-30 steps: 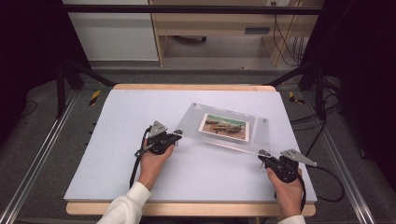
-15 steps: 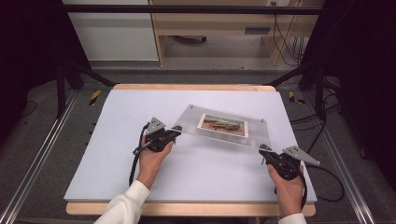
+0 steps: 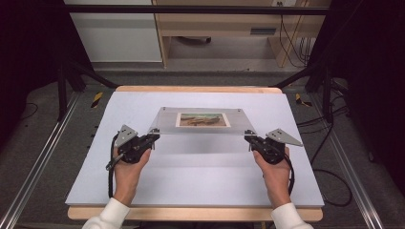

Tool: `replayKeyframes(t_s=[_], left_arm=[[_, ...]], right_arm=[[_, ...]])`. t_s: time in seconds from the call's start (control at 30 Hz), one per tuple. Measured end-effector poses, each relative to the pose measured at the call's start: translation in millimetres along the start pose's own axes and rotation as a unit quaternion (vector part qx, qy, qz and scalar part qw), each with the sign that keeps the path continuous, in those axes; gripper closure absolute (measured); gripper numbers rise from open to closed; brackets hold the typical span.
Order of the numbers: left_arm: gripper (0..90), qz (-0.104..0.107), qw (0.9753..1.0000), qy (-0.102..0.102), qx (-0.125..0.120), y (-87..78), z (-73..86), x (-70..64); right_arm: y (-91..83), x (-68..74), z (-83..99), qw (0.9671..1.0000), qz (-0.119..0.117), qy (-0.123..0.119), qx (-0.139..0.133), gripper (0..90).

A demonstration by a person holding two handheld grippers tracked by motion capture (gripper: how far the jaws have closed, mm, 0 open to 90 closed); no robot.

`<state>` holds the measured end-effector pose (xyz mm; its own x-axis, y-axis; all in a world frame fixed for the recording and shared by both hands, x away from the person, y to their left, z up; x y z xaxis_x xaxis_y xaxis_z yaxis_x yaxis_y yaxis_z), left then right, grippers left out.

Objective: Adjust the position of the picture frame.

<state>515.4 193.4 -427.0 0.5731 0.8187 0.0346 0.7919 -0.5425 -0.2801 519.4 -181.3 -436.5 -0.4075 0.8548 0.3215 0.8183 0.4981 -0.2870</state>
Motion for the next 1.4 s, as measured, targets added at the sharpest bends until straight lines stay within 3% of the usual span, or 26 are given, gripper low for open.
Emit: replayKeyframes(t_s=[0.17,0.4,0.63,1.0,1.2,1.3,1.4], left_arm=[[82.9,-0.007,1.0,-0.003,-0.003,-1.8,5.4,7.9],[82.9,-0.008,0.9999,-0.013,0.003,4.8,17.7,11.3],[83.0,-0.013,0.9998,-0.011,-0.004,3.9,18.4,15.1],[82.9,-0.003,0.9999,-0.012,-0.003,7.8,26.0,13.6],[83.4,0.004,0.9996,-0.017,0.022,4.9,35.4,10.9],[83.9,0.009,0.9986,-0.018,0.049,2.6,47.4,6.8],[84.0,0.007,0.9981,-0.011,0.06,2.8,49.3,6.0]], right_arm=[[11.9,6.6,0.5,1.0,-0.003,-0.005,0.003,83.6],[14.5,7.1,6.4,0.9999,0.008,-0.01,0.007,83.4],[16.0,10.0,9.5,0.9999,0.005,-0.009,0.01,83.2],[13.7,8.7,14.0,0.9998,0.013,-0.005,0.011,83.4],[11.8,8.7,24.5,0.9994,0.017,-0.007,0.029,83.5],[11.4,6.4,38.3,0.9984,0.015,-0.005,0.055,84.0],[11.3,5.6,43.0,0.9977,0.013,-0.002,0.067,84.3]])
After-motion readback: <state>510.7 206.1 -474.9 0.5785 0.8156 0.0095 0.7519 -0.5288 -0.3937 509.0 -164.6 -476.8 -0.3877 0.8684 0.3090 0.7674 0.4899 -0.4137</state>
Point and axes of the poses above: each handheld gripper's, and its own axes: y roughly forward along the jaws, z roughly out of its underside, x roughly to its left, the point moved 5 cm from there along y, roughly forward along the jaws, and after that the axes turned 10 degrees about y, right-handed, at the moved point
